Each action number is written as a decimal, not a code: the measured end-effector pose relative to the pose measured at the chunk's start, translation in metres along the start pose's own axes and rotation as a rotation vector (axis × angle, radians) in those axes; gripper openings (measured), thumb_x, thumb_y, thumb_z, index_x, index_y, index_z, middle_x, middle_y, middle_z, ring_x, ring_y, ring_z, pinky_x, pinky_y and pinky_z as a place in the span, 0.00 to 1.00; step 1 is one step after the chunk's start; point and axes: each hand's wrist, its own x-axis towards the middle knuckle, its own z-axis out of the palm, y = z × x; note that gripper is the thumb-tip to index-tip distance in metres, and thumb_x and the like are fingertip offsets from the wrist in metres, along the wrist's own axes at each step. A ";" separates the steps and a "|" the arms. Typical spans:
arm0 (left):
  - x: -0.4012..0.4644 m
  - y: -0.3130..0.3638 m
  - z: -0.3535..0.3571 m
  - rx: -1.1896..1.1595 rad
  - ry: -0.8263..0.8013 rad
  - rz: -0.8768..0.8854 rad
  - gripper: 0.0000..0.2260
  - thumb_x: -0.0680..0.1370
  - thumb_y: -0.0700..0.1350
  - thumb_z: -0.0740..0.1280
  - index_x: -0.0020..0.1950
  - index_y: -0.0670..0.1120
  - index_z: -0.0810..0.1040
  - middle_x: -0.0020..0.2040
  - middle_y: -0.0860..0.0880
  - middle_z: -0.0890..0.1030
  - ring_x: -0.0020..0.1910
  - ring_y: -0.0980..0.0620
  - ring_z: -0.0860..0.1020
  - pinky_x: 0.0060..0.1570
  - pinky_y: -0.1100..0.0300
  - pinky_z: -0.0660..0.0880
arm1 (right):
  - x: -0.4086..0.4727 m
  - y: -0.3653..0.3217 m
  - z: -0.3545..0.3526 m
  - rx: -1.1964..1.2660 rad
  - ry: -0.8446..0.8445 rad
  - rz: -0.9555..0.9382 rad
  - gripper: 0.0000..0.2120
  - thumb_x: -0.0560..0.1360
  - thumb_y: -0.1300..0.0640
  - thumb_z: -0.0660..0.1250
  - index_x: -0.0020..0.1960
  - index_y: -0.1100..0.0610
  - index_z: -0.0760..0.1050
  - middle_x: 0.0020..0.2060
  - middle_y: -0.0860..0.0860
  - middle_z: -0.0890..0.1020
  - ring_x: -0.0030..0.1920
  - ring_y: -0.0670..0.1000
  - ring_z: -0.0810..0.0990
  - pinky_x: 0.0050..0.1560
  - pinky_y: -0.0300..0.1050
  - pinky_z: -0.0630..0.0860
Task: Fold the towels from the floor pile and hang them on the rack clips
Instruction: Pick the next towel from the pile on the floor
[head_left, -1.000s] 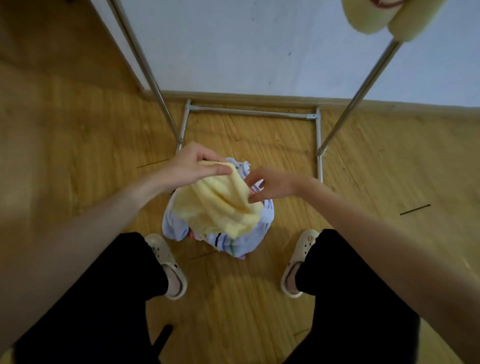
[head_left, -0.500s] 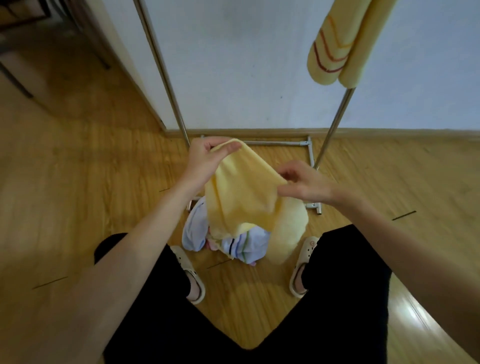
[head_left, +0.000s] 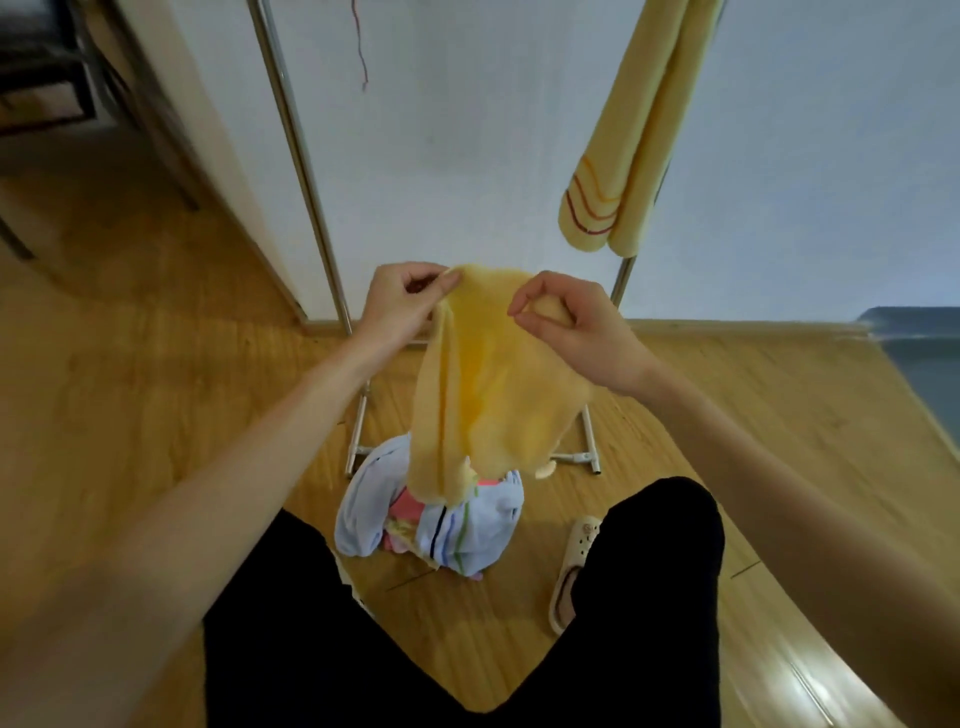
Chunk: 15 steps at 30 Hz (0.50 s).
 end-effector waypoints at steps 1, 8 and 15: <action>-0.002 0.000 -0.001 0.018 -0.041 0.001 0.05 0.77 0.42 0.68 0.51 0.44 0.82 0.39 0.52 0.82 0.36 0.59 0.79 0.40 0.62 0.77 | 0.006 -0.004 0.002 0.026 0.067 0.017 0.03 0.75 0.65 0.67 0.48 0.63 0.78 0.42 0.47 0.80 0.44 0.38 0.77 0.50 0.31 0.70; -0.041 -0.005 -0.019 0.235 -0.341 0.075 0.09 0.72 0.36 0.71 0.51 0.44 0.82 0.44 0.50 0.83 0.45 0.53 0.80 0.48 0.58 0.78 | 0.042 -0.021 0.031 0.134 0.265 0.199 0.03 0.74 0.66 0.67 0.46 0.63 0.79 0.23 0.37 0.74 0.25 0.36 0.71 0.29 0.27 0.65; -0.077 -0.004 -0.016 0.522 -0.436 -0.018 0.21 0.64 0.61 0.76 0.51 0.51 0.79 0.43 0.57 0.80 0.40 0.59 0.78 0.40 0.60 0.77 | 0.060 -0.040 0.047 0.289 0.353 0.305 0.05 0.75 0.64 0.65 0.43 0.57 0.77 0.30 0.47 0.74 0.27 0.42 0.71 0.29 0.37 0.68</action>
